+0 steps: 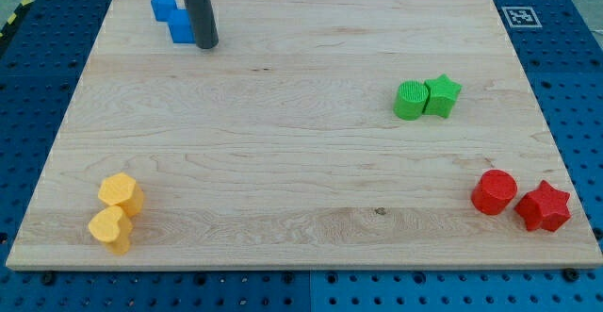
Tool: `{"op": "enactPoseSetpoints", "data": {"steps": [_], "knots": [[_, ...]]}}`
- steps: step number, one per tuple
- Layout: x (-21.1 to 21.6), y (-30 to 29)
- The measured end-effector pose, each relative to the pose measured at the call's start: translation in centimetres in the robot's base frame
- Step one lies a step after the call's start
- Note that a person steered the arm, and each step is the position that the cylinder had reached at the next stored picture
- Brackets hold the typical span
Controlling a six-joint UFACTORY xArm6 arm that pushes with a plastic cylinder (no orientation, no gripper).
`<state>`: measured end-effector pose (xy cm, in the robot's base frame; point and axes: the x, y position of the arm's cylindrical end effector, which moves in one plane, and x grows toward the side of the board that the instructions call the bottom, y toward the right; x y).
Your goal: Slide the blue cube closer to the blue triangle
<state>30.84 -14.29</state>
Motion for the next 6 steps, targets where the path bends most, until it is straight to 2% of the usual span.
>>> {"op": "enactPoseSetpoints", "data": {"steps": [4,5,6], "knots": [[-0.1,-1.8],[1.7,-1.8],[1.8,-2.1]]}}
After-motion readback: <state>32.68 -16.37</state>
